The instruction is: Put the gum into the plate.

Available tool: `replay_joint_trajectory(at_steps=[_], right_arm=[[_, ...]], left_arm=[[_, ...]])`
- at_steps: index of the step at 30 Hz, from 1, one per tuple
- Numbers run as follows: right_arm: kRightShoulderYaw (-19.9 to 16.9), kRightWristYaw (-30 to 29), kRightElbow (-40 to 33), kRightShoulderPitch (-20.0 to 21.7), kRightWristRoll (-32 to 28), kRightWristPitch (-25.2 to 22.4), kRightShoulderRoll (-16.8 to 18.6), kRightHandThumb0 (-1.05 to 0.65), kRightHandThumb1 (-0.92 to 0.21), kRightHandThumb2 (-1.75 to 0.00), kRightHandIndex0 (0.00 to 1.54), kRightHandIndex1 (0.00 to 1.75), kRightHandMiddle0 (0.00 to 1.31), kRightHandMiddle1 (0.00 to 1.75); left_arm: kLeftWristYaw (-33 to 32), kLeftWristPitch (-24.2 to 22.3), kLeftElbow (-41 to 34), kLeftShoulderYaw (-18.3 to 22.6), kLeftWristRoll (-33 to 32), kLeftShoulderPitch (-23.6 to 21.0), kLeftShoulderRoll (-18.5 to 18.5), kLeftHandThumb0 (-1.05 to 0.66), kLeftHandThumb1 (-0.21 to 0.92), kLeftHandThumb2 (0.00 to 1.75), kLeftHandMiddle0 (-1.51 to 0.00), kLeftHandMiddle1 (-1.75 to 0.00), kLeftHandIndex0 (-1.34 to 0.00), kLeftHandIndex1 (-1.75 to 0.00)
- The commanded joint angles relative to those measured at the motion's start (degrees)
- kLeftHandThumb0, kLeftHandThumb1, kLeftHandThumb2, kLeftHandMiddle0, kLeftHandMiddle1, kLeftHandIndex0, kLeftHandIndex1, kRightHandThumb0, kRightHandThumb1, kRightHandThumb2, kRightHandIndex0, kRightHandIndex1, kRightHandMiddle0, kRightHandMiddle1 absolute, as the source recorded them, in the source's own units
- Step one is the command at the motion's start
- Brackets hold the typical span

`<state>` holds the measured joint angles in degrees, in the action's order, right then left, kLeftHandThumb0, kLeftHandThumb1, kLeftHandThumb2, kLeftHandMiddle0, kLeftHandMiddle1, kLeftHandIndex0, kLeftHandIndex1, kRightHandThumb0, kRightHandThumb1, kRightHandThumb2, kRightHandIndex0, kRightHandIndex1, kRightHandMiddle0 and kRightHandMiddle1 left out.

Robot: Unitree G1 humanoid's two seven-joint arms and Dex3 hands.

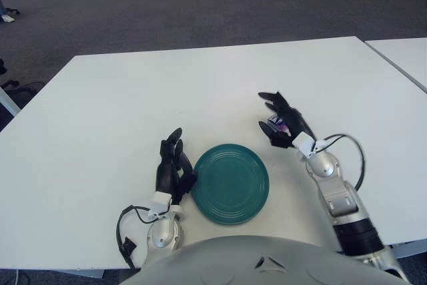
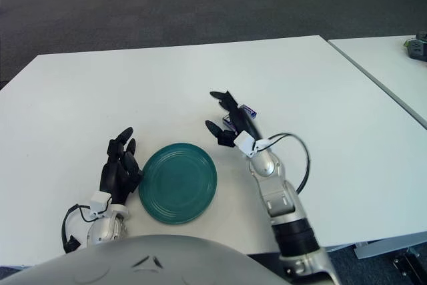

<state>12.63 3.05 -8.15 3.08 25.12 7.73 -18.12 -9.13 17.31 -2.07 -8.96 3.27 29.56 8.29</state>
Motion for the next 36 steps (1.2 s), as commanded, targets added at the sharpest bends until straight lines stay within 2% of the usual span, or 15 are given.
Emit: replay_joint_trajectory(at_steps=[1,7,11,17,22,28,36], right_arm=[[2.26,1.40,1.06,3.18,4.08,4.35,-2.91,-0.73,-0.92,-0.64,0.49,0.08,0.05,0.91],[3.65,1.47,4.55,7.49,8.41,11.93,-8.04,-0.72,-0.92,-0.63,0.50,0.08,0.09,0.93],[3.82,1.18,6.58,8.85,9.66,14.75,-9.05,-0.71,-0.92,-0.60,0.50,0.08,0.10,0.95],[4.78,1.22,11.58,13.05,12.45,19.61,-11.42,-0.69,-0.92,-0.56,0.52,0.08,0.12,0.97],[5.08,0.88,16.02,16.08,13.81,22.47,-12.90,-0.69,-0.92,-0.55,0.51,0.08,0.10,0.97],[6.99,-0.48,26.74,22.21,17.62,26.03,-15.03,-0.70,-0.92,-0.56,0.48,0.05,0.06,0.96],[9.70,1.27,33.76,26.23,19.13,27.85,-16.23,-0.72,-0.92,-0.58,0.42,0.02,0.01,0.93]], left_arm=[[0.06,-1.57,3.11,0.34,-0.64,-0.40,0.73,-0.90,0.92,1.01,-0.33,-0.01,0.00,-0.81],[0.33,-0.46,3.76,0.40,-1.54,-1.04,0.83,-0.90,0.92,1.00,-0.35,-0.02,0.00,-0.83],[0.47,0.43,4.48,0.41,-1.89,-1.54,0.69,-0.91,0.92,1.00,-0.36,-0.02,0.00,-0.83],[0.52,1.35,5.24,0.56,-2.57,-2.17,0.65,-0.91,0.92,1.00,-0.37,-0.02,0.00,-0.83],[0.39,1.67,5.49,0.53,-2.49,-2.45,0.37,-0.92,0.92,1.00,-0.36,-0.02,0.00,-0.83],[0.07,1.91,5.60,0.49,-2.30,-2.78,0.29,-0.90,0.92,1.00,-0.36,-0.01,0.00,-0.82],[-0.36,1.53,5.50,0.36,-1.89,-3.24,0.19,-0.90,0.92,0.99,-0.35,0.00,0.00,-0.83]])
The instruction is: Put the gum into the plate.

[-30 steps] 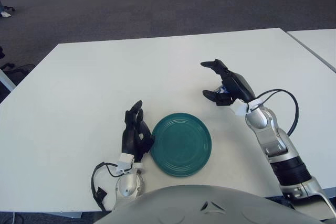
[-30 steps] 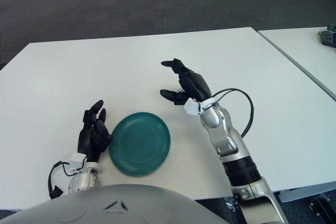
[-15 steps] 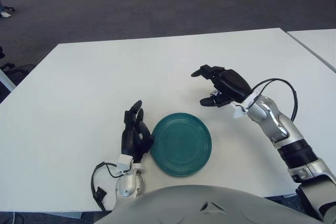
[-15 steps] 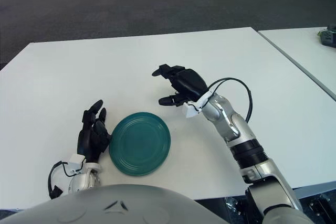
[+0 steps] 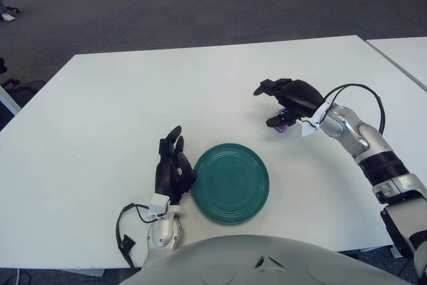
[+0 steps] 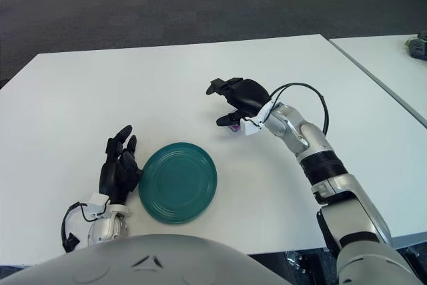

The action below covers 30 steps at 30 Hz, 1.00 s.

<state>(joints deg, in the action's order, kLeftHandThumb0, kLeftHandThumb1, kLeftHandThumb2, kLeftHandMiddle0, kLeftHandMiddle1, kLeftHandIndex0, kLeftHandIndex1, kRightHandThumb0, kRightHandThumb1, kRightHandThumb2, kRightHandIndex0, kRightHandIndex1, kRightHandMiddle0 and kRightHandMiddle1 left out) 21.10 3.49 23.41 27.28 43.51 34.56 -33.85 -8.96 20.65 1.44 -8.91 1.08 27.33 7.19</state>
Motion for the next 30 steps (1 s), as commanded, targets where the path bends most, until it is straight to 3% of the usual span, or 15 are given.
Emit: replay_joint_trajectory(at_steps=[1,14,30], right_arm=[[1.72,0.94,3.51,2.71,1.04,1.29,-0.52,-0.72,-0.92,-0.58,0.41,0.01,0.00,0.92],[5.95,-0.94,13.40,8.46,4.78,3.92,-0.70,-0.76,-0.92,-0.63,0.33,0.00,0.00,0.72],[10.59,-6.20,23.96,12.47,7.61,5.73,0.51,-0.75,-0.92,-0.62,0.34,0.00,0.00,0.68]], left_arm=[[-0.61,-1.98,1.88,0.27,0.37,-1.03,1.32,-0.90,0.92,0.99,-0.34,0.00,0.00,-0.83],[-0.62,-3.42,0.68,0.10,0.02,-0.93,1.51,-0.89,0.92,0.98,-0.36,-0.01,0.00,-0.85],[-0.41,-4.06,-0.25,0.03,-0.51,-0.69,1.40,-0.89,0.92,0.98,-0.37,-0.01,-0.01,-0.86]])
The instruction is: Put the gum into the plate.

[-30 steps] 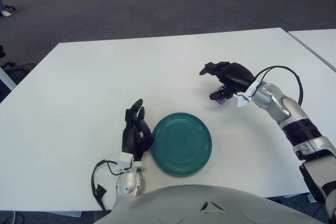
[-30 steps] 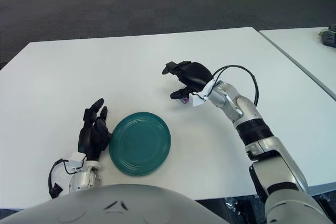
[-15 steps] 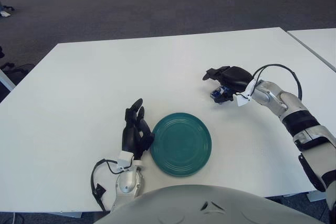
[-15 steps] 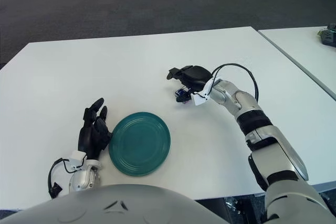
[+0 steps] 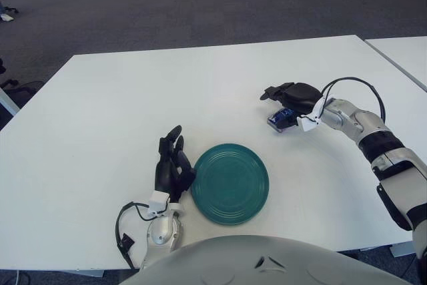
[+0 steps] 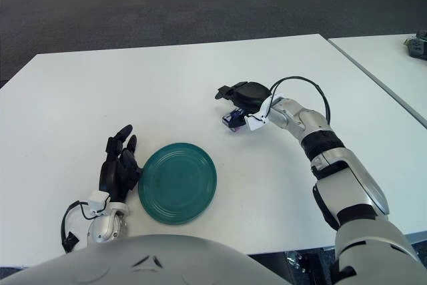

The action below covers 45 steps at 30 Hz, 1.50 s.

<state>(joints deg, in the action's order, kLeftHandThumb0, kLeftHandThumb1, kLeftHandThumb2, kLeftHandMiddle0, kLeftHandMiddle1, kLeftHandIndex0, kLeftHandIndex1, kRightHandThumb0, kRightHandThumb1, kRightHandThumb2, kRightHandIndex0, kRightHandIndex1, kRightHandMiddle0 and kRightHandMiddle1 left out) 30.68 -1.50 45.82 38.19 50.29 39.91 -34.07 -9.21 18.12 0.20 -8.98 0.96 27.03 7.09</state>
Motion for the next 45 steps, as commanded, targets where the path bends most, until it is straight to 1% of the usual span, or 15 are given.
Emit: replay_joint_trajectory(at_steps=[1,7,18,32,37,45], right_arm=[[1.29,-1.46,1.95,1.71,0.97,0.42,0.81,-0.75,-0.92,-0.63,0.34,0.01,0.00,0.68],[3.48,-4.22,5.60,2.63,2.29,0.68,1.72,-0.77,-0.92,-0.67,0.35,0.01,0.00,0.67],[5.82,-7.79,9.20,3.64,3.11,2.43,1.82,-0.79,-0.92,-0.69,0.39,0.02,0.00,0.66],[9.43,-9.38,12.44,5.27,5.07,5.79,1.18,-0.78,-0.92,-0.72,0.36,0.00,0.00,0.62],[10.63,-9.56,12.87,5.56,6.12,5.81,1.45,-0.77,-0.92,-0.70,0.35,0.00,0.00,0.63],[13.50,-11.57,14.37,6.47,8.92,4.66,2.58,-0.75,-0.92,-0.71,0.36,0.01,0.00,0.61]], left_arm=[[-0.14,-1.45,1.02,0.10,-0.41,-0.41,1.50,-0.89,0.92,0.98,-0.37,-0.01,0.00,-0.86],[0.07,-1.07,1.30,0.14,-0.55,-0.72,1.38,-0.88,0.92,0.98,-0.36,0.00,0.00,-0.83],[-0.22,-0.91,0.95,0.10,-0.25,-0.66,1.41,-0.88,0.92,0.98,-0.35,0.00,0.00,-0.83],[-0.81,-1.40,0.10,0.13,0.56,-0.55,1.36,-0.88,0.92,0.98,-0.30,0.00,0.00,-0.75],[-0.90,-1.82,-0.11,0.10,0.62,-0.51,1.47,-0.87,0.92,0.98,-0.30,-0.01,0.00,-0.73],[-0.92,-2.17,-0.29,-0.16,0.40,-0.68,1.68,-0.88,0.92,0.97,-0.34,-0.02,0.00,-0.81]])
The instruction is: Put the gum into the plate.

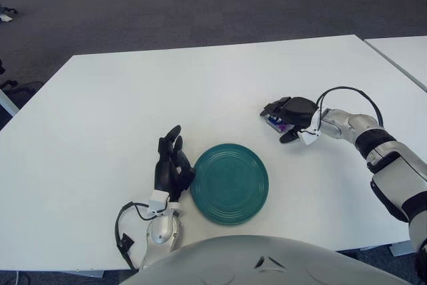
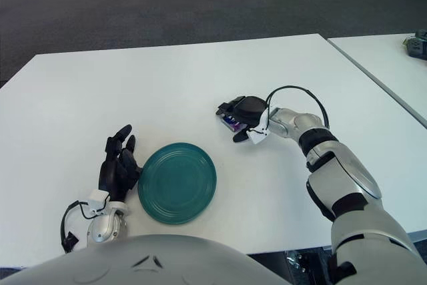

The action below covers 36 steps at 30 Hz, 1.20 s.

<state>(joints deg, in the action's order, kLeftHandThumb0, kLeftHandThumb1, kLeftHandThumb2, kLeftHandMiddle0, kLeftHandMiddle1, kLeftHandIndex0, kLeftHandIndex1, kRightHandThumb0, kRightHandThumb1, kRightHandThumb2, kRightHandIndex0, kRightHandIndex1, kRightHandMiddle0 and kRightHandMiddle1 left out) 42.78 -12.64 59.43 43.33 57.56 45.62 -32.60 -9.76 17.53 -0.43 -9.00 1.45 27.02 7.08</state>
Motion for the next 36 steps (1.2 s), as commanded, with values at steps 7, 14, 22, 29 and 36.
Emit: replay_joint_trajectory(at_steps=[7,14,22,29,36], right_arm=[[4.19,-2.58,3.08,2.54,3.79,-1.35,2.11,-0.74,-0.92,-0.71,0.38,0.02,0.00,0.62],[7.10,-4.45,5.72,3.60,5.38,-1.72,3.26,-0.72,-0.92,-0.72,0.39,0.02,0.00,0.62],[9.41,-6.04,7.79,4.31,6.15,-2.02,4.01,-0.70,-0.92,-0.70,0.41,0.03,0.00,0.63],[10.35,-4.70,8.69,5.20,5.70,-2.75,5.20,-0.67,-0.92,-0.68,0.45,0.04,0.00,0.69],[11.86,-7.51,10.12,5.39,6.54,-4.40,7.13,-0.65,-0.92,-0.64,0.48,0.35,0.01,1.07]], left_arm=[[-0.65,-1.35,-0.32,-0.41,0.31,-0.54,1.76,-0.86,0.92,0.96,-0.34,-0.01,0.00,-0.82],[-1.32,-2.27,-1.88,-0.82,0.99,0.32,1.70,-0.87,0.92,0.97,-0.33,-0.01,0.00,-0.79],[-1.52,-2.36,-2.13,-1.03,0.88,0.60,1.70,-0.88,0.92,0.97,-0.34,-0.01,0.00,-0.81],[-1.43,-2.14,-2.35,-1.12,0.76,0.84,1.56,-0.87,0.92,0.98,-0.36,-0.02,-0.01,-0.84],[-1.14,-2.11,-3.11,-1.03,0.72,1.40,1.19,-0.87,0.92,0.99,-0.38,-0.02,-0.01,-0.84]])
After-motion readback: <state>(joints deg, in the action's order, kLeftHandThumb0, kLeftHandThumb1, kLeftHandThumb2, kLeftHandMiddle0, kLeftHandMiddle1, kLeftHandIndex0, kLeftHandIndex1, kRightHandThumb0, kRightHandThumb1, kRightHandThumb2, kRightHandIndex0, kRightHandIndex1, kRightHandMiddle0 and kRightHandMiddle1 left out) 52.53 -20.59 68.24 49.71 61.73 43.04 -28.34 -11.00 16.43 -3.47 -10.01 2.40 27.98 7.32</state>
